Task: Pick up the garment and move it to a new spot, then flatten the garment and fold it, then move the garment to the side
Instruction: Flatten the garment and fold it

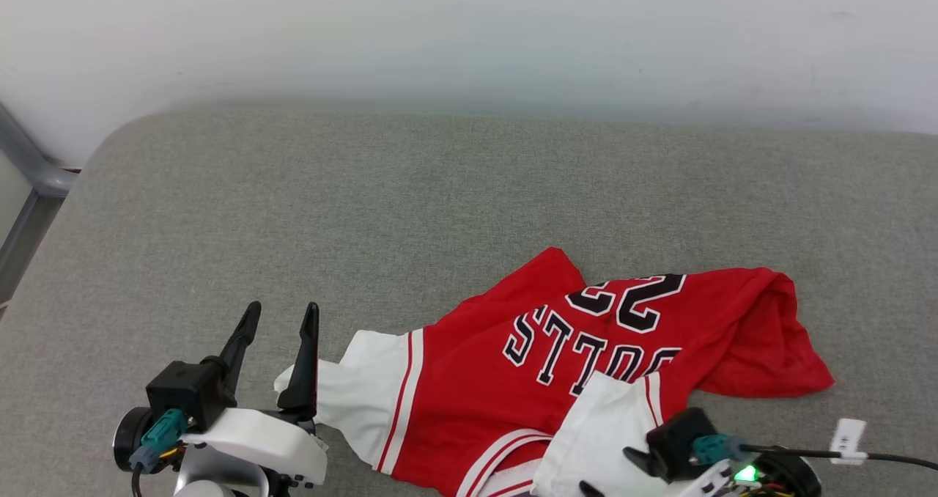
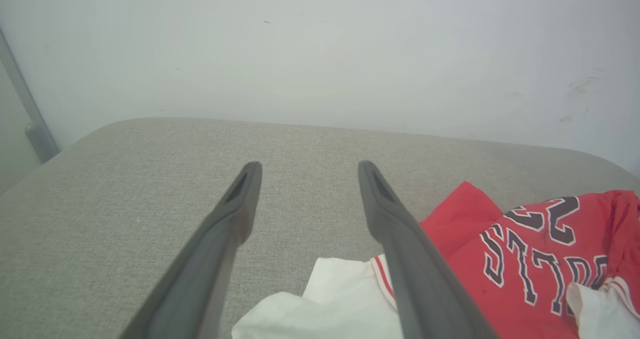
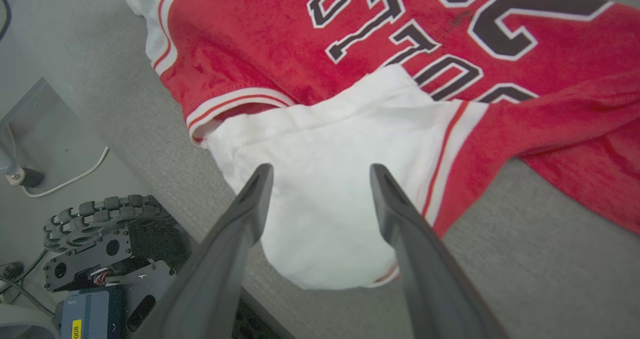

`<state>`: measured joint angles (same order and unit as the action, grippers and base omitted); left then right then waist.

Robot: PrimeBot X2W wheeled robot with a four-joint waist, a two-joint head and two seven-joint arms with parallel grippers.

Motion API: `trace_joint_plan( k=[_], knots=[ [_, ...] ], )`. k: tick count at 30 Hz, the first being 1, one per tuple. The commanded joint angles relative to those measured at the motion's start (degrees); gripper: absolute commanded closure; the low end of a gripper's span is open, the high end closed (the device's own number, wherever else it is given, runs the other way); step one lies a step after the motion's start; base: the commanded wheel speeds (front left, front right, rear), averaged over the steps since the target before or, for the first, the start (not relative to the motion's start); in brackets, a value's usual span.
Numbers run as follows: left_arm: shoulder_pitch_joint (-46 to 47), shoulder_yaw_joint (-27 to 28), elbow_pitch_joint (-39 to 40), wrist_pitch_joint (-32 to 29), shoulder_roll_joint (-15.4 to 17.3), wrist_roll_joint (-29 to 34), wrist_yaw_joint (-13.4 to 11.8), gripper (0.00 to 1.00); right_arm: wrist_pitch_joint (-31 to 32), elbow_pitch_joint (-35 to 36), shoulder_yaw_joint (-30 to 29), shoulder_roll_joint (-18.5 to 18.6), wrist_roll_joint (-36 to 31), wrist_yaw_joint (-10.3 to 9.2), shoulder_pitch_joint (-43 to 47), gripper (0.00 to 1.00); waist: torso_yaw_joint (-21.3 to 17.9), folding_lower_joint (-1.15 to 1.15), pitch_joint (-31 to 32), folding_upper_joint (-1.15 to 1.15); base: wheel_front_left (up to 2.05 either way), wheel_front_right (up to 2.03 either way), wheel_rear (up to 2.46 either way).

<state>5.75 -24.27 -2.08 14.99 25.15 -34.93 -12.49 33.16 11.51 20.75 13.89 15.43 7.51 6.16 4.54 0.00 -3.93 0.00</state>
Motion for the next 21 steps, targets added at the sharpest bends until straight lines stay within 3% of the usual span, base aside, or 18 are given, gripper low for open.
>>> trace_joint_plan(
  k=[1,7,12,13,14,15,21],
  knots=[
    [-0.6,0.2,0.0,0.2,-0.4,0.5,0.4,0.00,1.1,0.4,2.6,1.3,0.8,-0.04,-1.5,0.00,0.6,0.00,-0.1,0.00,0.00,0.00,0.00],
    [0.5,0.7,-0.6,0.2,-2.0,1.7,1.8,0.00,5.0,-2.5,12.8,5.8,2.2,-0.04,-8.3,0.00,2.4,0.00,-1.2,0.00,0.00,0.00,0.00],
    [0.6,1.4,-0.9,0.2,-3.6,2.7,2.9,0.00,7.9,-6.2,17.6,7.9,3.3,-0.05,-12.3,0.00,3.6,0.00,-2.0,0.00,0.00,0.00,0.00],
    [0.4,1.6,-1.1,0.2,-3.9,2.7,2.9,0.00,8.1,-6.7,17.9,8.2,3.2,-0.04,-12.9,0.25,3.8,0.00,-2.2,0.00,0.00,0.00,0.00],
    [0.3,1.8,-1.2,0.2,-4.0,2.9,3.1,0.00,8.1,-7.0,17.8,8.2,3.2,-0.05,-13.3,0.70,3.9,0.00,-2.2,0.00,0.00,0.00,0.00],
    [0.2,2.0,-1.3,0.3,-4.3,3.1,3.4,0.00,8.0,-7.3,17.6,8.1,3.4,-0.05,-13.4,1.00,4.0,0.00,-2.2,0.00,0.00,0.00,0.00],
    [-0.7,3.5,-1.7,0.3,-5.0,4.1,3.8,0.00,7.0,-6.1,13.0,7.1,2.6,-0.04,-13.0,1.00,3.1,0.00,-2.1,0.00,0.00,0.00,0.00]
  ],
)
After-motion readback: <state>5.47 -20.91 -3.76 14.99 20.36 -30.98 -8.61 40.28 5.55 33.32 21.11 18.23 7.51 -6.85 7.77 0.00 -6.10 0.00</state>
